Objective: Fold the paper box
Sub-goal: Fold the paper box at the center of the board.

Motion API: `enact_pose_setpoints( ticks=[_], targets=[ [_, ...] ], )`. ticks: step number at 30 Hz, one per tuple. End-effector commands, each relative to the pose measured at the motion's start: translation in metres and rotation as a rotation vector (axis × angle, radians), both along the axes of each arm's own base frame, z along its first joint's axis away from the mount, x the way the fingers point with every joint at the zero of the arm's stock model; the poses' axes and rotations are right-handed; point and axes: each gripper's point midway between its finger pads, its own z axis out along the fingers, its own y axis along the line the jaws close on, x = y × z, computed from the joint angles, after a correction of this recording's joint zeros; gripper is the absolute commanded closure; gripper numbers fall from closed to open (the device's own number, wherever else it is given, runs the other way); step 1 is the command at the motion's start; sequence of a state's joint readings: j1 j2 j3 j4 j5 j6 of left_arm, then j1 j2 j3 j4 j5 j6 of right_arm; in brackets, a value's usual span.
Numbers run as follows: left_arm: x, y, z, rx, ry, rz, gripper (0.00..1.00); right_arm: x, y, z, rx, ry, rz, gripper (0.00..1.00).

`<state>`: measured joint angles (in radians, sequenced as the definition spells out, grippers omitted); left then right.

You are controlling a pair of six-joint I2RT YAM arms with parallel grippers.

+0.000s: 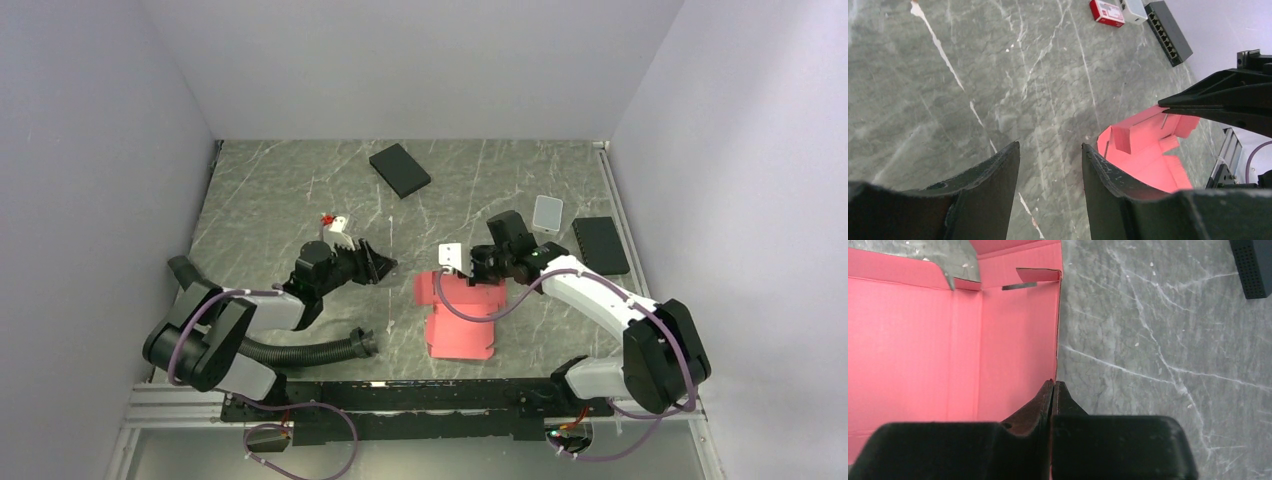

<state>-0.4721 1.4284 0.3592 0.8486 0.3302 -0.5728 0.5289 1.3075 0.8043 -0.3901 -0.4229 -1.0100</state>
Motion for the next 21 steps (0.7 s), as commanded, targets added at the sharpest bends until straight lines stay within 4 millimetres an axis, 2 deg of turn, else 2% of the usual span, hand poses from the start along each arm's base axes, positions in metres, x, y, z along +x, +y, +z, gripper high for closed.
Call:
enact_pose_setpoints(
  ticks=[1, 4, 8, 16, 21],
  targets=[
    [0.011, -0.003, 0.008, -0.012, -0.04, -0.005, 0.46, -0.002, 0.005, 0.003, 0.013, -0.075, 0.081, 1.0],
    [0.012, -0.004, 0.001, 0.005, -0.028, -0.019, 0.47, -0.008, 0.006, 0.003, 0.016, -0.074, 0.118, 1.0],
    [0.008, -0.015, -0.008, -0.002, -0.004, -0.089, 0.48, -0.008, 0.008, 0.01, 0.041, -0.07, 0.108, 1.0],
    [0.013, -0.03, -0.016, -0.016, 0.003, -0.162, 0.48, 0.024, 0.009, 0.038, 0.071, -0.192, -0.004, 1.0],
    [0.027, -0.034, -0.019, 0.009, 0.001, -0.166, 0.48, 0.036, 0.009, 0.04, 0.066, -0.266, -0.02, 1.0]
  ],
)
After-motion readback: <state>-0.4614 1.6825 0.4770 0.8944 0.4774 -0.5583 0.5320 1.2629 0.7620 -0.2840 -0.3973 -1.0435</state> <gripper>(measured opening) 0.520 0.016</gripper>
